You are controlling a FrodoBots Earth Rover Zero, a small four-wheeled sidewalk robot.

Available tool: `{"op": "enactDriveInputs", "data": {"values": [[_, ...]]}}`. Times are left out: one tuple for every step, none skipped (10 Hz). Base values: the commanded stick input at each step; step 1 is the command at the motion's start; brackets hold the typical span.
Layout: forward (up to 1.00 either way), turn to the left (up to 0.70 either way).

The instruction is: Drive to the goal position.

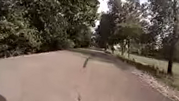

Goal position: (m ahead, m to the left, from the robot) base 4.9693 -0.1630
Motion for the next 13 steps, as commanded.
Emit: {"op": "enactDriveInputs", "data": {"values": [[0.7,0.0],[0.7,0.0],[0.7,0.0],[0.7,0.0],[0.7,0.0],[0.7,0.0],[0.7,0.0],[0.7,0.0],[0.7,0.0],[0.7,0.0],[0.7,0.0],[0.7,0.0],[0.7,0.0]]}}
